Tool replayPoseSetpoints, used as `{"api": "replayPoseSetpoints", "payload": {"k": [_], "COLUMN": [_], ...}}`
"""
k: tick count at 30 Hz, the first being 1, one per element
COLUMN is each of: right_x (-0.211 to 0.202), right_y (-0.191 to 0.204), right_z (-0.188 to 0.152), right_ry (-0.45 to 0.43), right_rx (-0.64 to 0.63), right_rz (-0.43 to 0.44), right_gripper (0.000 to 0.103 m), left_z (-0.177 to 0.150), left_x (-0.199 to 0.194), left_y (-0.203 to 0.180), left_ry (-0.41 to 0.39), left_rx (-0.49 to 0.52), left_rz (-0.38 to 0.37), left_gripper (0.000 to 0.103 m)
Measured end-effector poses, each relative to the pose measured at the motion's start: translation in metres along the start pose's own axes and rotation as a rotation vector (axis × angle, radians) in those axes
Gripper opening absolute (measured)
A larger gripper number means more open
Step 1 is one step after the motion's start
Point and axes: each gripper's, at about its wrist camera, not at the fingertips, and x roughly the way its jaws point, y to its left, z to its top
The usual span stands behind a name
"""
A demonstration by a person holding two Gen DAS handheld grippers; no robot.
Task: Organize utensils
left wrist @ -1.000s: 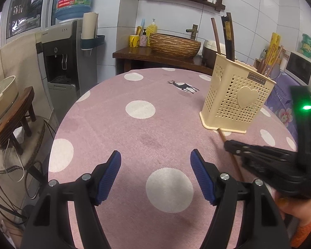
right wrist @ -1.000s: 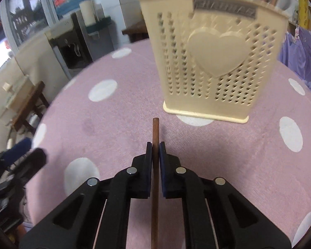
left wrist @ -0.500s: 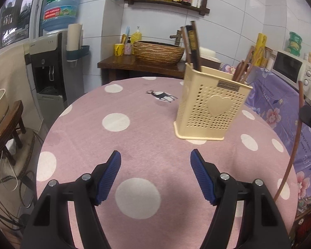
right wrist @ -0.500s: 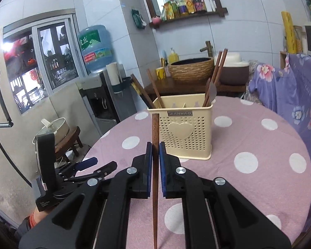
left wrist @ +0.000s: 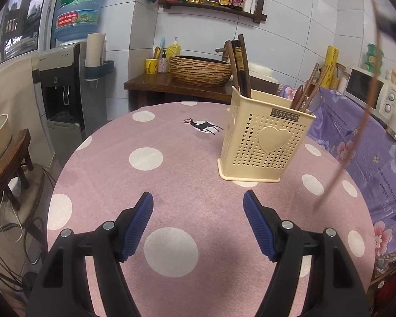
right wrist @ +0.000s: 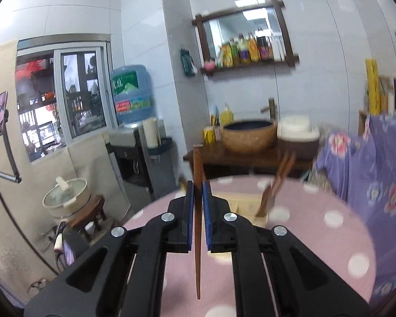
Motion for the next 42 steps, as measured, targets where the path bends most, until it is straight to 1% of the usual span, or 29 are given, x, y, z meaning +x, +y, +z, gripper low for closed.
{"api": "replayPoseSetpoints", "payload": {"k": [3, 5, 7, 9, 11, 12, 15, 17, 20, 23, 26, 29, 30, 31, 33, 35, 36, 37, 38, 40, 41, 42], "right_x": [0.015, 0.028, 0.045, 0.065, 0.088, 0.101, 0.132, 0.143, 0.155, 0.165, 0.17, 0.17, 0.166, 0.161, 0.145, 0.122, 0.111, 0.099, 0.086, 0.054, 0.037, 0.025], "right_y": [0.007, 0.007, 0.004, -0.001, -0.007, -0.011, -0.017, -0.02, -0.02, -0.022, -0.025, -0.024, -0.023, -0.023, -0.024, -0.022, -0.022, -0.022, -0.022, -0.022, -0.021, -0.02], "right_z": [0.055, 0.082, 0.1, 0.103, 0.094, 0.084, 0.046, 0.021, -0.008, -0.028, -0.038, -0.046, -0.048, -0.05, -0.055, -0.062, -0.068, -0.073, -0.08, -0.1, -0.114, -0.125], "right_ry": [-0.081, -0.11, -0.138, -0.144, -0.116, -0.092, -0.018, 0.017, 0.06, 0.101, 0.119, 0.141, 0.132, 0.123, 0.095, 0.055, 0.055, 0.054, 0.046, 0.025, 0.027, 0.029], "right_rx": [-0.05, -0.065, -0.049, -0.033, -0.014, -0.005, 0.0, 0.0, -0.024, -0.033, -0.028, -0.045, -0.049, -0.047, -0.029, -0.029, -0.029, -0.026, -0.017, -0.006, -0.005, -0.001], "right_rz": [-0.056, -0.098, -0.128, -0.149, -0.172, -0.178, -0.197, -0.205, -0.218, -0.223, -0.223, -0.196, -0.208, -0.211, -0.205, -0.217, -0.232, -0.241, -0.246, -0.267, -0.295, -0.314], "right_gripper": [0.008, 0.008, 0.008, 0.008, 0.008, 0.008, 0.008, 0.008, 0.008, 0.008, 0.008, 0.01, 0.017, 0.034, 0.058, 0.061, 0.066, 0.073, 0.075, 0.085, 0.087, 0.091], "left_z": [-0.001, -0.002, -0.004, -0.005, -0.006, -0.007, -0.01, -0.012, -0.012, -0.013, -0.013, -0.014, -0.014, -0.014, -0.015, -0.016, -0.018, -0.019, -0.02, -0.024, -0.027, -0.031], "left_x": [-0.003, -0.004, -0.006, -0.007, -0.007, -0.007, -0.007, -0.008, -0.006, -0.009, -0.012, -0.014, -0.015, -0.015, -0.017, -0.019, -0.021, -0.023, -0.025, -0.032, -0.037, -0.043], "left_y": [-0.001, -0.001, -0.001, -0.001, -0.002, -0.001, -0.003, -0.004, -0.005, -0.008, -0.01, -0.01, -0.01, -0.009, -0.007, -0.006, -0.005, -0.004, -0.004, -0.003, -0.003, -0.003], "left_ry": [-0.007, -0.011, -0.016, -0.017, -0.016, -0.017, -0.02, -0.023, -0.017, -0.023, -0.031, -0.037, -0.04, -0.046, -0.055, -0.07, -0.081, -0.092, -0.107, -0.149, -0.171, -0.196], "left_rx": [0.008, 0.008, 0.009, 0.012, 0.016, 0.018, 0.028, 0.032, 0.032, 0.035, 0.036, 0.034, 0.032, 0.029, 0.023, 0.02, 0.022, 0.024, 0.026, 0.028, 0.028, 0.029], "left_rz": [0.001, -0.005, -0.004, -0.009, -0.009, -0.01, -0.01, -0.013, -0.018, -0.019, -0.019, -0.018, -0.018, -0.017, -0.016, -0.016, -0.016, -0.013, -0.008, -0.002, 0.001, 0.006], "left_gripper": [0.07, 0.07, 0.07, 0.07, 0.071, 0.071, 0.072, 0.072, 0.072, 0.072, 0.073, 0.075, 0.076, 0.076, 0.08, 0.083, 0.085, 0.085, 0.087, 0.092, 0.096, 0.098]}}
